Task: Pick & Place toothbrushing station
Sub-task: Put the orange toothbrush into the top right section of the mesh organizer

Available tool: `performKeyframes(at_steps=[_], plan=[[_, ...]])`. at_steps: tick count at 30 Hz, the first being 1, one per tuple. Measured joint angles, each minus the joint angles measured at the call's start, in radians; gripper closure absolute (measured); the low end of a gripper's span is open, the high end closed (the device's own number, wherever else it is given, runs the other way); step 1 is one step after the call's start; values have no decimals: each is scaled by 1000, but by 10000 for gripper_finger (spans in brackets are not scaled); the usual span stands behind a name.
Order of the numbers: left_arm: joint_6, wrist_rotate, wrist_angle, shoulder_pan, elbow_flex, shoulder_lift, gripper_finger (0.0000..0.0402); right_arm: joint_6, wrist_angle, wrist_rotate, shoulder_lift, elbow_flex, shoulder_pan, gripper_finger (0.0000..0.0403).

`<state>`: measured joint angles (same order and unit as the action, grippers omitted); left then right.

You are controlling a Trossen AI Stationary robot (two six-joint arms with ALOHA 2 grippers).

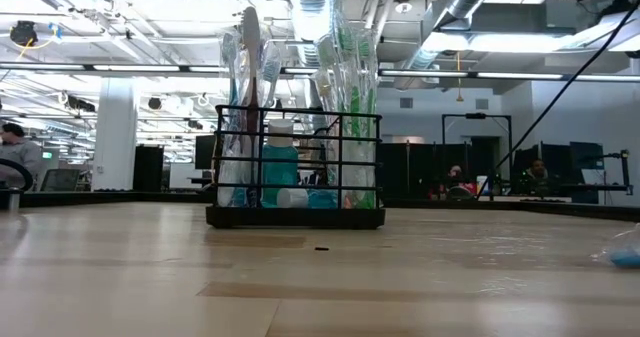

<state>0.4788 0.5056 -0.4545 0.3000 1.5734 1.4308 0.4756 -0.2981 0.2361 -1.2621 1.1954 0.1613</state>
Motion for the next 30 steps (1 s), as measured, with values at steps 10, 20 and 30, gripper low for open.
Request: performKeyframes(at_steps=[10, 20, 30], plan=[[125, 170, -244, 3, 1, -158, 160, -143, 209, -2, 68, 0, -13, 397], [188, 417, -301, 34, 1, -220, 140, -347, 452, 60, 81, 0, 2, 398], [338, 491, -296, 30, 1, -155, 160, -434, 383, 9, 106, -194, 14, 398]])
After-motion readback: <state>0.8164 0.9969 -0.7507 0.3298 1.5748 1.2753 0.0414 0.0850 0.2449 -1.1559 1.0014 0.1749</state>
